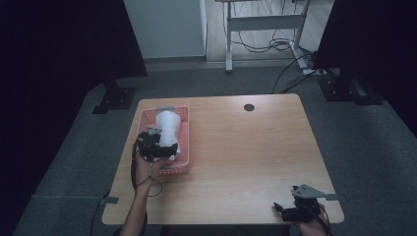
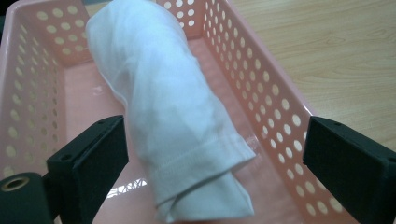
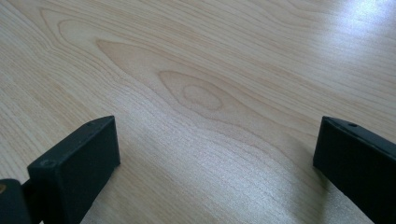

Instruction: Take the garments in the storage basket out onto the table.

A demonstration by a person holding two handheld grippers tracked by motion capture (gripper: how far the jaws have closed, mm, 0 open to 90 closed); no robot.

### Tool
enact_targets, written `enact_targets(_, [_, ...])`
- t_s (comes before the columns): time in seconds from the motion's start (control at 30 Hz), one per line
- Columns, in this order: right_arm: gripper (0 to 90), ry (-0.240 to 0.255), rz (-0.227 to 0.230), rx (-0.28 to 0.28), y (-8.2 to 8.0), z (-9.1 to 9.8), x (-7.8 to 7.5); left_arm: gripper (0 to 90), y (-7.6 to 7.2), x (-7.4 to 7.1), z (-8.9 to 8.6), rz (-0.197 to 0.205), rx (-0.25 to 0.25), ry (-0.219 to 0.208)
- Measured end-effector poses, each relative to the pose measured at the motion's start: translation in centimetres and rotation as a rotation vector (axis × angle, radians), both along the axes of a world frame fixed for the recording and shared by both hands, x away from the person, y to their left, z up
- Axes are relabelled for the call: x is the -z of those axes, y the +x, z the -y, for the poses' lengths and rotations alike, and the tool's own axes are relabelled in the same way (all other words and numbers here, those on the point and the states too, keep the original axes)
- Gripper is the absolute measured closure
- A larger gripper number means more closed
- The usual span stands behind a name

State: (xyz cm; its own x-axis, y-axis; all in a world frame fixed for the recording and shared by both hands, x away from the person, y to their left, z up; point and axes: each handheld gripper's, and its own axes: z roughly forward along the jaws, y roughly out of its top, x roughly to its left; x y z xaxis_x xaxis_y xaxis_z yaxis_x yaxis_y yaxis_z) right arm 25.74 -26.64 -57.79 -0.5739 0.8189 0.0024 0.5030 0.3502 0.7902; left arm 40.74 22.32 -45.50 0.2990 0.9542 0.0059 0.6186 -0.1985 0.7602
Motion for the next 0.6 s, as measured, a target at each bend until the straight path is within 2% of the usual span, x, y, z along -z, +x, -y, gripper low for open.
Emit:
enact_targets(0.17, [0.2,0.000,-0.001,0.001,0.0,0.0,0.0,6.7,1.1,-0.3,0.5,-0.003,0.007,0.010])
enact_targets(0.33, [0.2,0.000,-0.002,0.000,0.0,0.0,0.0,8.7,2.3,-0.6,0.8,0.000,0.017,0.001])
enact_targets(0.6, [0.2,0.000,-0.002,0.000,0.0,0.0,0.0,8.5,4.1,-0.3,1.1,-0.011,0.017,-0.006])
